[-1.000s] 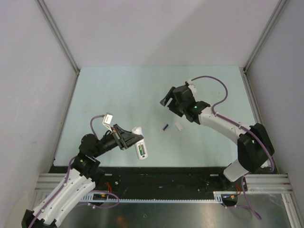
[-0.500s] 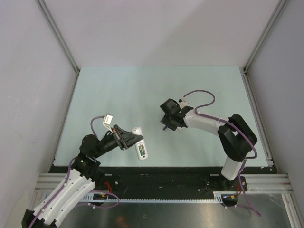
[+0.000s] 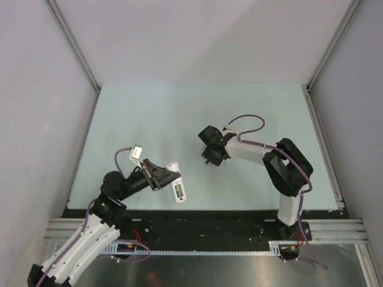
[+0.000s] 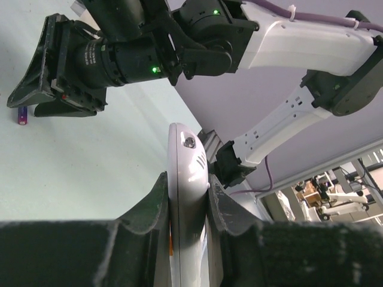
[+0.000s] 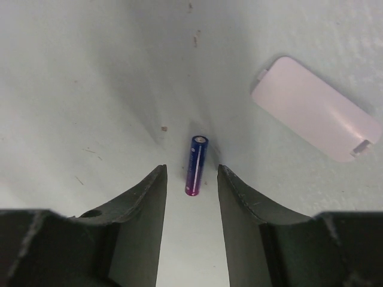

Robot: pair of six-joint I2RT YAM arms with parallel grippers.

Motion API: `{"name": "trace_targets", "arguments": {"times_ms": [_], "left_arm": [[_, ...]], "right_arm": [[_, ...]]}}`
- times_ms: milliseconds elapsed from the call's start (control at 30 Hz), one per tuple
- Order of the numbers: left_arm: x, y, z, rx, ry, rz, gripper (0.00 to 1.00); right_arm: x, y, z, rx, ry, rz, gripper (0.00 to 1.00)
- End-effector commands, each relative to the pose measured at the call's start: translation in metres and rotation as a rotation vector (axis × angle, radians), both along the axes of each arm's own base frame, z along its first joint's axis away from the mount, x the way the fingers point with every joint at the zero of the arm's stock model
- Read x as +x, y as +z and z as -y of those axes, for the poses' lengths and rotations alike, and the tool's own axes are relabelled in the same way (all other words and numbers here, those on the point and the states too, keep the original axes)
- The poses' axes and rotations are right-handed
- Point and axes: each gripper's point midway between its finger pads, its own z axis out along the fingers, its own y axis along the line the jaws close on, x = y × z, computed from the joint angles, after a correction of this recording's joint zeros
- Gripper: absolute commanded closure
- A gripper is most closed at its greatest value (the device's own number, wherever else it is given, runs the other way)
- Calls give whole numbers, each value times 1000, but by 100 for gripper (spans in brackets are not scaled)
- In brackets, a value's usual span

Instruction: Load the batteries into the remote control

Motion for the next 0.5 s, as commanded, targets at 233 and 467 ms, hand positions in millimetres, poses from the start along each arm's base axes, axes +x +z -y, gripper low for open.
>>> {"name": "trace_targets", "arguments": {"times_ms": [233,467], "left_arm": [[0,12,-1,-39,9,36,100],[0,8,-1,-36,11,28,100]], "right_arm": [[8,-6,6,-77,2,-5,61],[11,-9,18,-114,-5,-13,60]]}}
